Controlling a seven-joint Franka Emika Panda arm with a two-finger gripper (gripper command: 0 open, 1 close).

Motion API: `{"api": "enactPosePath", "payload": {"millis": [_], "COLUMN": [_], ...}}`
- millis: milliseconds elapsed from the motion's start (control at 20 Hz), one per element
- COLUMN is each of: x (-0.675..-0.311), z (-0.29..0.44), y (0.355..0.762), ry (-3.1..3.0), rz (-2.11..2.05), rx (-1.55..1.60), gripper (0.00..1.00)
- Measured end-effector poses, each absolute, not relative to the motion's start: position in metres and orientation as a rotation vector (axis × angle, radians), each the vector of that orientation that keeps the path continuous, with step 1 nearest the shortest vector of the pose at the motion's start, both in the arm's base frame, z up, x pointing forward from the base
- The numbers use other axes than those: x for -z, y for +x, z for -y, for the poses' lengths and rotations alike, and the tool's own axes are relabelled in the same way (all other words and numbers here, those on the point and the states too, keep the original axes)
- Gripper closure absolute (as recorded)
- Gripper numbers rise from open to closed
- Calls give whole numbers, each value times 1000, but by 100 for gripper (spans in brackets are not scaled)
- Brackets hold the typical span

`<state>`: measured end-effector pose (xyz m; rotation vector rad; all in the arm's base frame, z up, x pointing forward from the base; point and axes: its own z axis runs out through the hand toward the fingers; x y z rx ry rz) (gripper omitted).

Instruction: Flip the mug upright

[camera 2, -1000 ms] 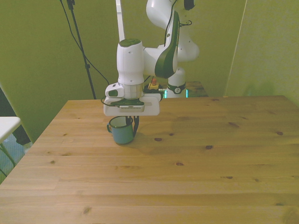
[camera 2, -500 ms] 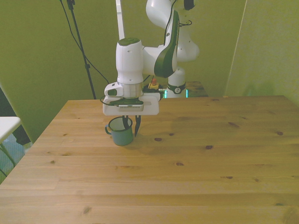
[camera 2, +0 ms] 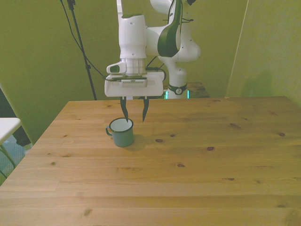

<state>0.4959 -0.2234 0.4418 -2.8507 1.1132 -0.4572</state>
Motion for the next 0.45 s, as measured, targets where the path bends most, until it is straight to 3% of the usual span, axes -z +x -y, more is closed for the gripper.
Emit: {"api": "enactPosePath", "payload": {"millis": [200,450], "x": [-462,-448], "z": [189,149], "y": [458,435], "ry": [-2820,-2781], "rz": [-1061,-1055], "rx": [624,727], "gripper": [0,0]}}
